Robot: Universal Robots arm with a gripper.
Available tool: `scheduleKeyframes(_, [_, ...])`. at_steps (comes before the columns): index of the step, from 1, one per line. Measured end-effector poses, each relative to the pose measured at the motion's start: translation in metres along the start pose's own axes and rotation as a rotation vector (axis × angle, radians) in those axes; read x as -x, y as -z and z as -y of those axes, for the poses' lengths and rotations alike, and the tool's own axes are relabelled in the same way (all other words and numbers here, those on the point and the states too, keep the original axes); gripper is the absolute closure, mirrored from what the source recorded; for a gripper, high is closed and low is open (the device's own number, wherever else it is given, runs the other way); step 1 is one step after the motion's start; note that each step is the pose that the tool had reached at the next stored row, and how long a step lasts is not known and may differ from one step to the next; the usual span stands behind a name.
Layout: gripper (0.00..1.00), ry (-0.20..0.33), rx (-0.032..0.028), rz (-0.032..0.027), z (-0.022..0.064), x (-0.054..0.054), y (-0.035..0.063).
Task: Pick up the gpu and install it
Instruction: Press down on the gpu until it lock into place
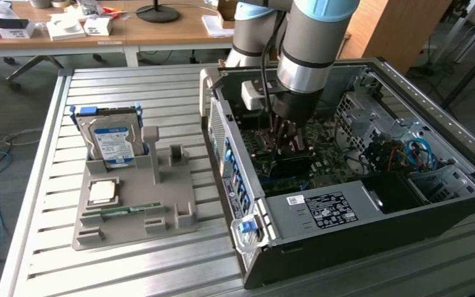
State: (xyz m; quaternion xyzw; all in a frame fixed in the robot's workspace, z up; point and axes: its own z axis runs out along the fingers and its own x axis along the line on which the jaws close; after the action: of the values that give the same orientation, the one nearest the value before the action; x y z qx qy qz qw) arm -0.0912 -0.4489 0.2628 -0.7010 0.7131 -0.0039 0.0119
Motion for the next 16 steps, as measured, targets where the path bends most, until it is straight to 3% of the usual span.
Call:
scheduleKeyframes(11, [0.89,0.0,0.0,0.0002,-0.0005,0.0,-0.0023])
scheduleKeyframes(14, [0.89,0.0,-0.0012,0.0023,-0.0003,0.0002,0.0012])
scheduleKeyframes(16, [0.89,0.0,-0.0001,0.0002,-0.0003,0.0001,0.007])
